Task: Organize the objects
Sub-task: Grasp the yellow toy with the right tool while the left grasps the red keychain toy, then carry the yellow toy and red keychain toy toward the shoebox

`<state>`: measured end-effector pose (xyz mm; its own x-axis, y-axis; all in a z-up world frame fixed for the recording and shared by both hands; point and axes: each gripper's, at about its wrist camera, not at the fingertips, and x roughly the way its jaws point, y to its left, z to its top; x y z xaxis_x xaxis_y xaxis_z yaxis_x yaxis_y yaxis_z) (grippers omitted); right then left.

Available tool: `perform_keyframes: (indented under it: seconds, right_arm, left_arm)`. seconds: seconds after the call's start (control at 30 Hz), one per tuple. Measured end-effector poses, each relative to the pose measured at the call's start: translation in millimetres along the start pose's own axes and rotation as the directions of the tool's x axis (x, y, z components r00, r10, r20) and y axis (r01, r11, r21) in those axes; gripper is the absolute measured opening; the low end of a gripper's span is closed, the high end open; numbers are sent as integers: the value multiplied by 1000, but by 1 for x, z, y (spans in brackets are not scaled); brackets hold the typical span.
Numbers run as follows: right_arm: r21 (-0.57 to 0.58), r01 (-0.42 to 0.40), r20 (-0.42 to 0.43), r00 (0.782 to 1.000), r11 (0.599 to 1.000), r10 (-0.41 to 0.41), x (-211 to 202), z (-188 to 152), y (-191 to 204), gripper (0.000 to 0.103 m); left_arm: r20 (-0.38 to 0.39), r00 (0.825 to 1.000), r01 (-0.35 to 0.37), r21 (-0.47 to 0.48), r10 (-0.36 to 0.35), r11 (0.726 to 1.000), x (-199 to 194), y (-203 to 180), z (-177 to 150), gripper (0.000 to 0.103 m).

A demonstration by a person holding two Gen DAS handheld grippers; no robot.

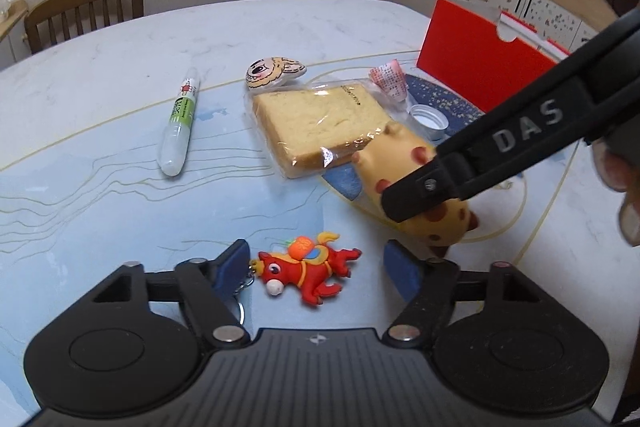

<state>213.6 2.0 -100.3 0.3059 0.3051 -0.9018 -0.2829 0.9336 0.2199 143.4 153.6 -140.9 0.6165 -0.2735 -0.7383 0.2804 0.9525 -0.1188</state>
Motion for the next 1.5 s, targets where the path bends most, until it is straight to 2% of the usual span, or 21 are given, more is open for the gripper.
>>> perform_keyframes:
  seconds: [0.1,0.3,0.63,0.8,0.93,1.1,1.37,1.5]
  right_arm:
    - [-3,-7,5,1000,1000,7,-5,-3,-3,44]
    - [-21,-26,21,999,999,26,-23,-12,-10,43]
    - [6,-53,46,998,999,52,-71,-22,-48,43]
    - [34,-53,68,996,998,51,-94,-24,-78,43]
    - [53,-61,91,994,997,57,-113,-23,-105,43]
    - [54,-64,129,990,997,57,-136,-17,-140,43]
    - [50,-15,175,984,999,6,-163,-1,-202,43]
    - [62,7,190,982,998,-19,-167,10,-234,43]
  left_arm:
    - [-2,1000,-13,-2,13,1000,-2,-1,0,60]
    - [-12,999,-41,6,41,999,-3,-6,2,59]
    - [-39,999,-28,-52,26,998,-13,-13,0,58]
    - [-35,999,-11,-83,8,997,-25,-22,4,58]
    - [-31,999,-34,-59,32,998,-31,-37,8,58]
    - [-25,999,-43,-73,41,996,-36,-54,19,58]
    - [-7,1000,-21,-137,21,990,-40,-80,55,58]
    - [7,1000,-11,-124,12,992,-38,-97,79,58]
